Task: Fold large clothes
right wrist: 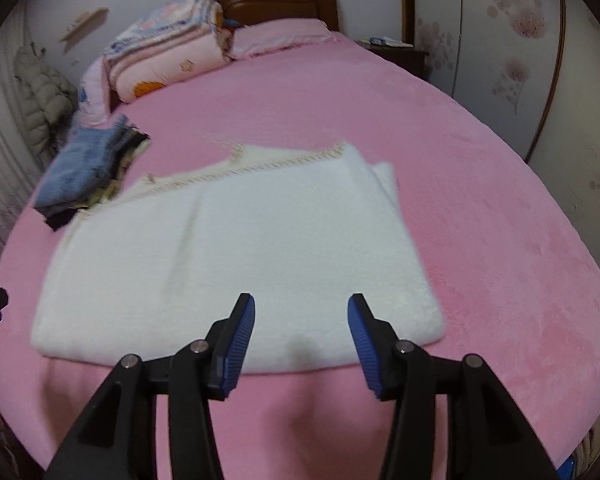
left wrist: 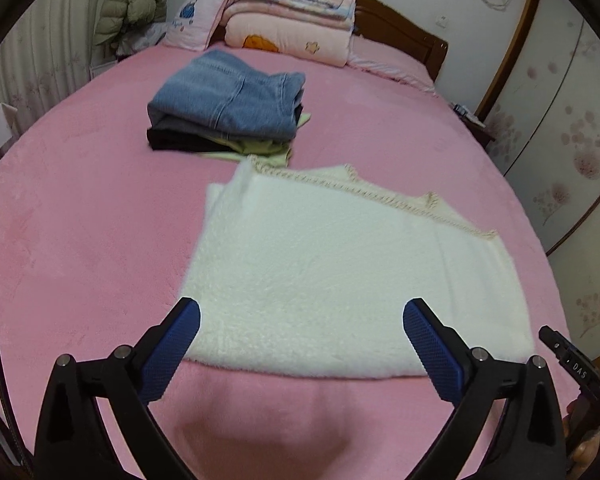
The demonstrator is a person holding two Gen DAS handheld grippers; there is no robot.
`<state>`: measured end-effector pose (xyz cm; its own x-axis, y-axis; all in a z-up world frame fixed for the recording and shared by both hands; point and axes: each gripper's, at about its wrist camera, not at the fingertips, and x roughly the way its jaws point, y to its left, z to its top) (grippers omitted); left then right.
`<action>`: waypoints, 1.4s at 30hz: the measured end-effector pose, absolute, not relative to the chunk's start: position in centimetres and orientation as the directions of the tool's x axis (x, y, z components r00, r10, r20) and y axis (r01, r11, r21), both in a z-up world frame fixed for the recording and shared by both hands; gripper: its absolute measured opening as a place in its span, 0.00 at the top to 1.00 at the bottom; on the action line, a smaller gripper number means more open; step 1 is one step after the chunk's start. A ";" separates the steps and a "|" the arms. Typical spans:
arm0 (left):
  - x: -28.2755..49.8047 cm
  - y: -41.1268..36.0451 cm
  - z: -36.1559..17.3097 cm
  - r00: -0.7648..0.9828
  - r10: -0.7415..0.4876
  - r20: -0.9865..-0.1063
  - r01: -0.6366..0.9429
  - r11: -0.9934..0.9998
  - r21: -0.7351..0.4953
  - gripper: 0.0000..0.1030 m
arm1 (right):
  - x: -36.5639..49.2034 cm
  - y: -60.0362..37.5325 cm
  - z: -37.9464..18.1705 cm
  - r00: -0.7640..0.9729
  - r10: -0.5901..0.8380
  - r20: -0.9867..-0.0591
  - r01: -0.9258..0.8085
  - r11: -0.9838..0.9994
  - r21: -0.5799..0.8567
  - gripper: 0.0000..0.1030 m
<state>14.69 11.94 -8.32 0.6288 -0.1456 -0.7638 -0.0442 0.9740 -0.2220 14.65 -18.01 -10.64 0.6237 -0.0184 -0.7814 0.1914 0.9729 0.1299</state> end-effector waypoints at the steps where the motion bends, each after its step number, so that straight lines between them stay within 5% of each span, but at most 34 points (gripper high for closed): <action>1: 14.0 11.9 -7.6 0.643 -0.152 -0.750 -0.040 0.972 -0.231 0.02 | 14.1 -17.5 -9.9 0.635 -0.007 -0.772 0.178 0.974 0.137 0.48; 8: 10.1 11.9 -6.0 0.677 -0.259 -0.689 0.015 0.940 -0.340 0.02 | 11.2 -13.6 -6.6 0.712 0.024 -0.701 0.090 0.988 0.125 0.46; 16: 9.7 13.2 -14.6 0.579 -0.462 -0.672 0.000 0.824 -0.567 0.02 | 10.0 -10.0 -7.6 0.763 0.014 -0.646 0.054 0.995 0.086 0.46; 25: 12.5 15.5 -23.2 0.605 -0.472 -0.641 -0.078 0.766 -0.638 0.02 | 12.7 -8.2 -11.9 0.711 0.057 -0.701 0.031 0.993 0.113 0.46; 38: 19.8 15.9 -24.3 0.704 -0.453 -0.547 -0.068 0.724 -0.686 0.02 | 16.2 -6.6 -15.0 0.688 0.082 -0.721 0.017 0.991 0.129 0.46; 42: 21.4 16.5 -24.2 0.739 -0.437 -0.514 -0.088 0.693 -0.715 0.17 | 17.5 -6.6 -15.1 0.696 0.101 -0.711 -0.007 0.991 0.134 0.47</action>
